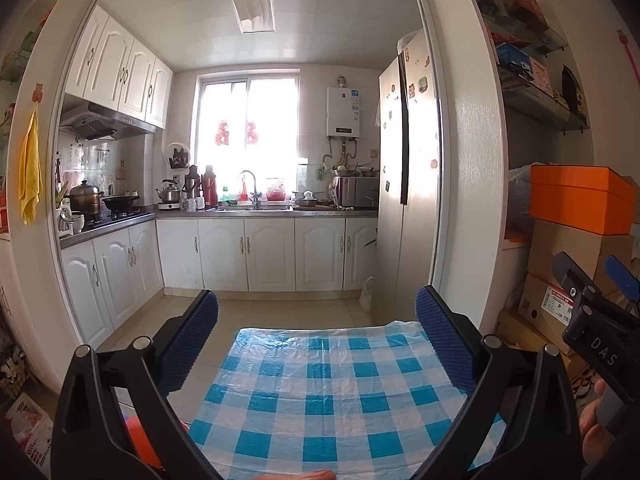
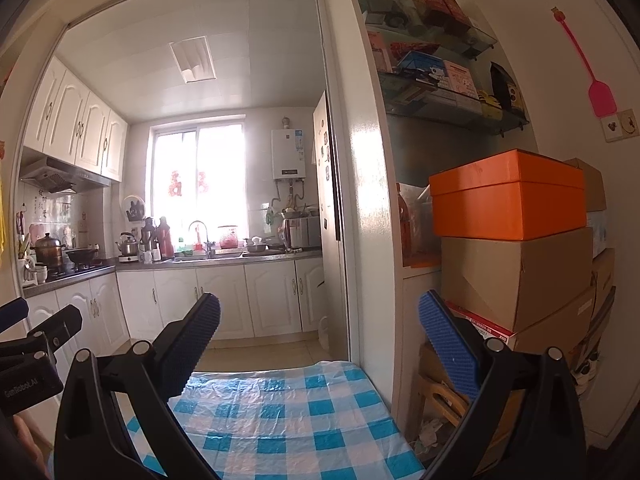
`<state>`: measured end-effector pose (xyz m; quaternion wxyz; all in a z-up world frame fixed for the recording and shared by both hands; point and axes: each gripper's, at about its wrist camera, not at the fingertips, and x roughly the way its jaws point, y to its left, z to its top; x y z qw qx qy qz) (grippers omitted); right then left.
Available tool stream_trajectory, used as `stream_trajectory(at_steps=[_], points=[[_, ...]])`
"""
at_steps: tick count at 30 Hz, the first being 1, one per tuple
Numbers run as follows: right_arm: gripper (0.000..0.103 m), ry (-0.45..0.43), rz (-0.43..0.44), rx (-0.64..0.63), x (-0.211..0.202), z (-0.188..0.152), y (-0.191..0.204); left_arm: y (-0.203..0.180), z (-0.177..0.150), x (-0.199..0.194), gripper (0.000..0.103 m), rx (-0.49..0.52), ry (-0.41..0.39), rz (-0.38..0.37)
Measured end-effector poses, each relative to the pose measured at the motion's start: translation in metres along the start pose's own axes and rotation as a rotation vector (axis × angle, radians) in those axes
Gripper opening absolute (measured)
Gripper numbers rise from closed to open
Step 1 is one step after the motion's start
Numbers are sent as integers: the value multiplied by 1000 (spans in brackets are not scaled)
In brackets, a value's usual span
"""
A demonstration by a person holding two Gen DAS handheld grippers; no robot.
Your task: Collect trash
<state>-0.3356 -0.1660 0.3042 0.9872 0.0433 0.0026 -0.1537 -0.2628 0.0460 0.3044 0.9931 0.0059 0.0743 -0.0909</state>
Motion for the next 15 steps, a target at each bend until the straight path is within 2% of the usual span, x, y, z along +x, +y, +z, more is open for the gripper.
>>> stream_trajectory(at_steps=[15], points=[[98,13,3,-17,9,-5,4,1,-6,12,99,-11,24,-9]])
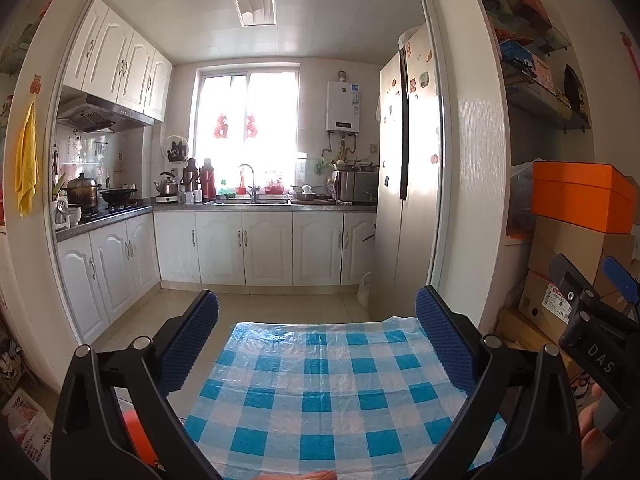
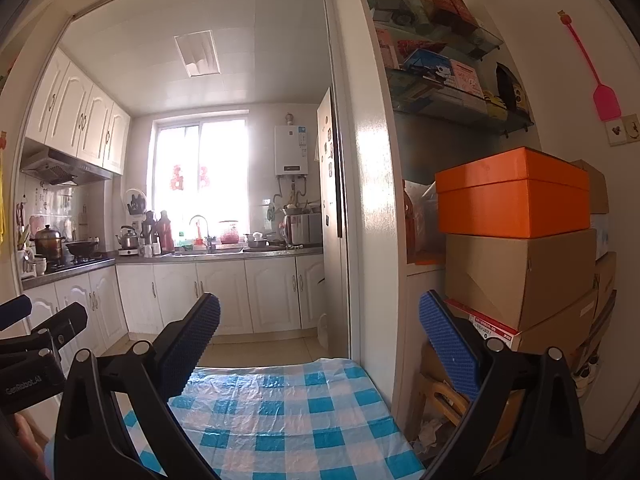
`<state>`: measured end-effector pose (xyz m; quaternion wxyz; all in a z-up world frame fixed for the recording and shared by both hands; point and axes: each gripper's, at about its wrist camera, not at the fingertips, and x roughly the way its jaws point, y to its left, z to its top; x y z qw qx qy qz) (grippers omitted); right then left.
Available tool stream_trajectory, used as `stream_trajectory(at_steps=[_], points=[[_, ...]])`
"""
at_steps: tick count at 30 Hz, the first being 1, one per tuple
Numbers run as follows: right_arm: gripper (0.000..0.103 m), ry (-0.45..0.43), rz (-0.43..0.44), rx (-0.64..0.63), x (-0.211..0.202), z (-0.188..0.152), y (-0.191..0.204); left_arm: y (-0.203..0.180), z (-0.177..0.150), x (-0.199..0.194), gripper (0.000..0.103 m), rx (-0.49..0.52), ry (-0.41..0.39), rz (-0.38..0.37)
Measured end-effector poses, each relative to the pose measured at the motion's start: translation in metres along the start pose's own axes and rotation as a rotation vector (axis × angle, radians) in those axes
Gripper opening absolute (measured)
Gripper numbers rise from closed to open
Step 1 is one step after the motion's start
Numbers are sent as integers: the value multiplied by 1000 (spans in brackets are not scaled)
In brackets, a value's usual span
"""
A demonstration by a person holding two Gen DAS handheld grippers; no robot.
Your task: Collect trash
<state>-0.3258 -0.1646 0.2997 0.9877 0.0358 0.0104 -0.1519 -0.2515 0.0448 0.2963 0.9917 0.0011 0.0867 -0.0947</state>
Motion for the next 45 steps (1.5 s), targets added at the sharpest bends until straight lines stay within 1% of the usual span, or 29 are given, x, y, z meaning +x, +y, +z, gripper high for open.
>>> stream_trajectory(at_steps=[8,23,35,41,45], points=[[98,10,-1,2,4,-4,0,-1,-4,7,99,-1,15,-1],[98,34,7,14,13,-12,-2,-6,-11,18,99,11,34,19],[98,65,16,14,29,-24,-2,-5,-20,37,99,15,75,34],[98,108,23,13,49,-38,-2,-5,-30,56,99,21,103,50],[98,165,29,3,71,-56,0,-4,-41,75,99,26,139,53]])
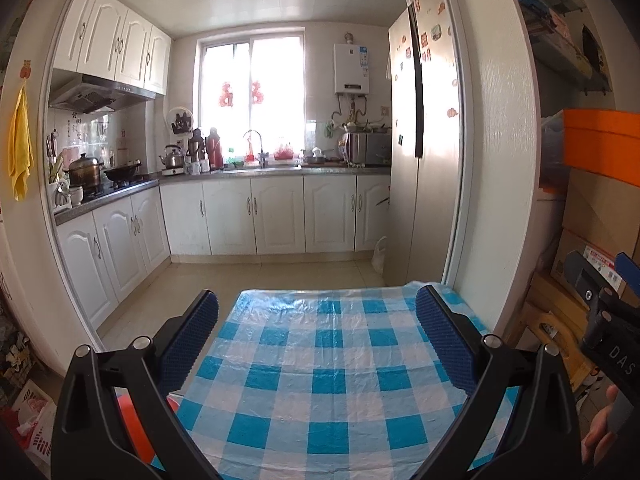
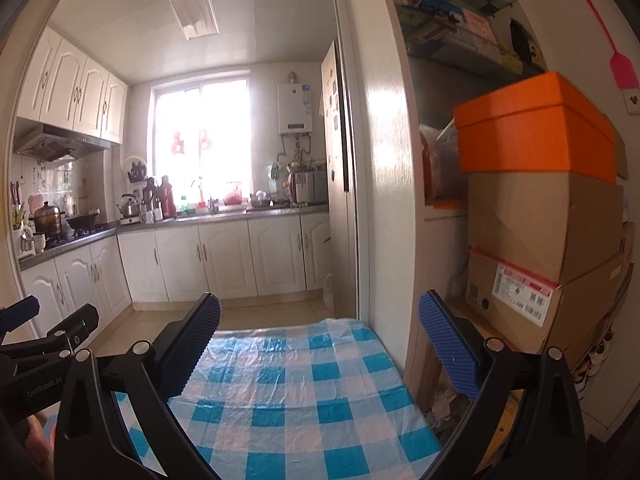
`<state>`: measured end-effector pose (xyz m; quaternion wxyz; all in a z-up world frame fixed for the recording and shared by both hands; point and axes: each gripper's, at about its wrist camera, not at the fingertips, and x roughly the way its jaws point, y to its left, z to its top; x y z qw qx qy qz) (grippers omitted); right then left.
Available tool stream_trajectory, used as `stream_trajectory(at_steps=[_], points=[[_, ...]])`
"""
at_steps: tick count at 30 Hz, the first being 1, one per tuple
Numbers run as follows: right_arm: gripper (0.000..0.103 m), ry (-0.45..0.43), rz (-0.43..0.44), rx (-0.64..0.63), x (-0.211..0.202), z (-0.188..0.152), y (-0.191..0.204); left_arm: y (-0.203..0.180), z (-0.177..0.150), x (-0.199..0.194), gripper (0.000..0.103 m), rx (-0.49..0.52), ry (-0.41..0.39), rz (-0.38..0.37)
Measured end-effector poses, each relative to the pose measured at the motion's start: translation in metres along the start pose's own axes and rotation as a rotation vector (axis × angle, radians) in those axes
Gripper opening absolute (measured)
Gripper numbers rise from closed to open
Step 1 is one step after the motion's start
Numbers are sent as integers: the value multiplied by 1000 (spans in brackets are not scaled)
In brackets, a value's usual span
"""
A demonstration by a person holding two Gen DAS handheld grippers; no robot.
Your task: Collect trash
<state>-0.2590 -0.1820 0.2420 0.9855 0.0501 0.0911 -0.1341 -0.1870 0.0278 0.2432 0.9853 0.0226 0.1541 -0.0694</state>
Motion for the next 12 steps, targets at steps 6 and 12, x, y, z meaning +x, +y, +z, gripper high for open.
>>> stream_trajectory(at_steps=[6,12], points=[[98,146,11,-25,52,-37,2,1,-40,66,99,-17,181,-6],[98,428,-2,-49,136,-111,5,-4,-116,158,99,-23,436,39]])
